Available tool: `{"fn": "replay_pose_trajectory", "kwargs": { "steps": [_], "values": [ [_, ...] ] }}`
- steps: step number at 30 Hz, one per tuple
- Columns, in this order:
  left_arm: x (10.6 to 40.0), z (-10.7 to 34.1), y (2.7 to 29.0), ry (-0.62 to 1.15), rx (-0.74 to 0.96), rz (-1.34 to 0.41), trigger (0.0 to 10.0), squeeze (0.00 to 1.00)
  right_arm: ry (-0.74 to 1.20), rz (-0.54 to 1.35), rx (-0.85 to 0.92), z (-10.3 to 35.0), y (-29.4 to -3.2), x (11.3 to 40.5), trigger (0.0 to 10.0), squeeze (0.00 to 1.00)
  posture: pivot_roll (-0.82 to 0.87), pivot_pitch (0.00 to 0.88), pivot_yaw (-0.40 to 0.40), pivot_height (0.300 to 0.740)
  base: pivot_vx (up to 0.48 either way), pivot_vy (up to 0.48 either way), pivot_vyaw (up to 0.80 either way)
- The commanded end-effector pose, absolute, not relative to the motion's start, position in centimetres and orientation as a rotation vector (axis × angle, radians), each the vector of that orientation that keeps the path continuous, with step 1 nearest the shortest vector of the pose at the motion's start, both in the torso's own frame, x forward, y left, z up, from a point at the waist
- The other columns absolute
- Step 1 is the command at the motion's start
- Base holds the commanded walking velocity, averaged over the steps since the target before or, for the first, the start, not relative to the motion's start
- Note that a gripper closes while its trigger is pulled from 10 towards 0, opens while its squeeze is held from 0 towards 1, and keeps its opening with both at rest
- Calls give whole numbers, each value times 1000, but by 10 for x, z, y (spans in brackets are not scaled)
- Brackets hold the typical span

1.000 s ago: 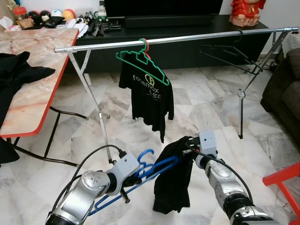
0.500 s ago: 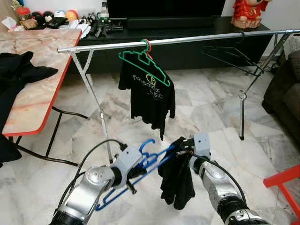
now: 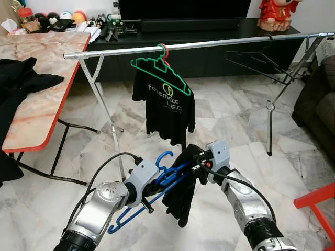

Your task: Hang hanger

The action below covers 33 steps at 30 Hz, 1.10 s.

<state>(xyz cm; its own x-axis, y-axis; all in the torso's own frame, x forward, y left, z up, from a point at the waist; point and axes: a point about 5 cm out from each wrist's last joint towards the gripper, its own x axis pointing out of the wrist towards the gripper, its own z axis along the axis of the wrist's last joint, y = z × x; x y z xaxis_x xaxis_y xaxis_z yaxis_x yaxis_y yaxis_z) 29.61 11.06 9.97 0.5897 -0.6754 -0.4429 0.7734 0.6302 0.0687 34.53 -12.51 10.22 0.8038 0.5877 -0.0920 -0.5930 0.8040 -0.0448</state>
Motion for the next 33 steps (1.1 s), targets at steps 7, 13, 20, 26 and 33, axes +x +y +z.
{"fn": "replay_pose_trajectory", "kwargs": {
  "steps": [7, 13, 20, 26, 33],
  "values": [
    [300, 106, 105, 359, 207, -853, 10000, 0, 18, 822, -72, 115, -114, 334, 10000, 0, 17, 152, -15, 740, 0, 0, 0],
    [297, 108, 98, 351, 160, -904, 10000, 0, 38, 786, -156, 115, -129, 335, 10000, 0, 18, 153, -14, 740, 0, 0, 0],
    [306, 116, 96, 290, 78, -821, 10000, 0, 34, 806, -123, 118, -136, 330, 10000, 0, 16, 156, -14, 740, 0, 0, 0],
    [312, 130, 90, 224, -37, -782, 10000, 0, 74, 783, -120, 106, -145, 322, 10000, 0, 20, 157, -16, 740, 0, 0, 0],
    [314, 132, 86, 208, -79, -758, 10000, 0, 21, 913, 8, 115, -133, 304, 10000, 0, 15, 155, -14, 740, 0, 0, 0]
  ]
}}
